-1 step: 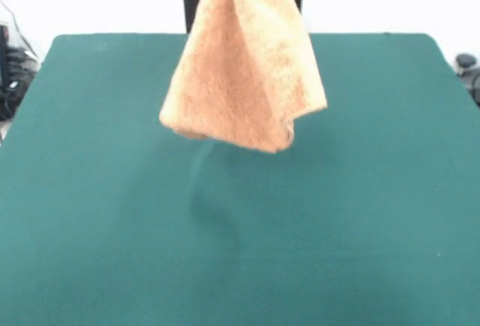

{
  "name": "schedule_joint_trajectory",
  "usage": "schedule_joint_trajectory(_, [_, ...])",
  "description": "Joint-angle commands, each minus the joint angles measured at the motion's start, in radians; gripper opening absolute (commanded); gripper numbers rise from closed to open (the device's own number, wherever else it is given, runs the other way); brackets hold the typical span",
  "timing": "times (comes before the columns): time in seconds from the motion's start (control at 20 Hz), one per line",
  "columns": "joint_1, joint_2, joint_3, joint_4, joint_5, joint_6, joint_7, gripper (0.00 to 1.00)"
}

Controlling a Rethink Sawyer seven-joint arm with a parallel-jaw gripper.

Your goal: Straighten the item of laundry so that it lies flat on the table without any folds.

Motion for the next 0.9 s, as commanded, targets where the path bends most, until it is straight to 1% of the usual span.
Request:
schedule_joint_trajectory(0.05, [0.025, 0.121, 0.118, -0.134, -0.048, -0.053, -0.081, 0.0])
schedule_joint_trajectory(0.15, [0.027, 0.144, 0.122, -0.183, -0.05, -0.02, -0.086, 0.0])
schedule_joint_trajectory(0.25, [0.032, 0.179, 0.13, -0.254, -0.058, 0.033, -0.094, 0.0])
schedule_joint_trajectory(0.4, [0.034, 0.185, 0.124, -0.263, -0.061, 0.003, -0.094, 0.0])
schedule_joint_trajectory(0.7, [0.036, 0.176, 0.106, -0.219, -0.051, -0.095, -0.09, 0.0])
schedule_joint_trajectory(0.9, [0.034, 0.15, 0.095, -0.156, -0.049, -0.141, -0.092, 0.0])
